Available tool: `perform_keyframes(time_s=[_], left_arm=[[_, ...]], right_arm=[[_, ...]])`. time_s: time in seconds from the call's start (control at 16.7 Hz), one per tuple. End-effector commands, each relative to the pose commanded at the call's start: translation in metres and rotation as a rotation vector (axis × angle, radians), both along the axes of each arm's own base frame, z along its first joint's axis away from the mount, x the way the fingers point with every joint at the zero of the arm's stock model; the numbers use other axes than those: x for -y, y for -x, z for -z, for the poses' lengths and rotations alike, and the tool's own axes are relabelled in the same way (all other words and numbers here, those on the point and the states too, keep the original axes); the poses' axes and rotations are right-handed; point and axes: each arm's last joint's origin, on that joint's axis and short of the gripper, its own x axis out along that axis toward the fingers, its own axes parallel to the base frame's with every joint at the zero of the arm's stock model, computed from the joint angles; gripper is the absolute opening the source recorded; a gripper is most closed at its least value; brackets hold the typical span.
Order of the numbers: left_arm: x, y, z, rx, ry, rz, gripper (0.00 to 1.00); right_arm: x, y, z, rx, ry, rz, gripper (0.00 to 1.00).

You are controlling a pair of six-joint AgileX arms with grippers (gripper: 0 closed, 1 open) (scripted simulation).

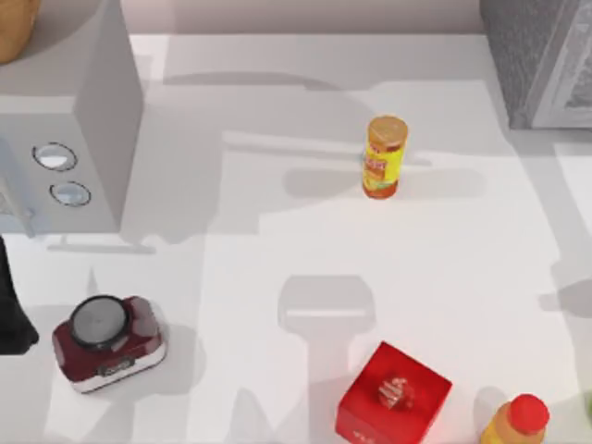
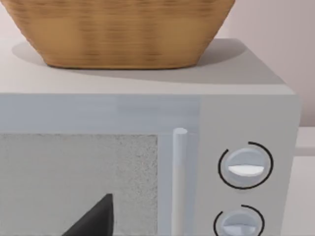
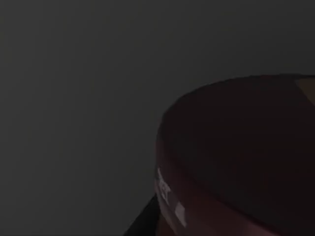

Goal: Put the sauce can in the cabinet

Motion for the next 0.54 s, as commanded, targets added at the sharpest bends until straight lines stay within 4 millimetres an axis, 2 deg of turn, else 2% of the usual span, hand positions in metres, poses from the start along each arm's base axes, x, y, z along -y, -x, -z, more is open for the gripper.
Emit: perform_keyframes(time_s=[0.18,0.54], left_arm=[[0.0000,0.0000,0.0000,0.000,0.000,0.000,1.00],[0.0000,0.0000,0.0000,0.000,0.000,0.000,1.00]], right_arm=[[0.0000,0.0000,0.0000,0.000,0.000,0.000,0.98],[0.0000,0.0000,0.0000,0.000,0.000,0.000,1.00]])
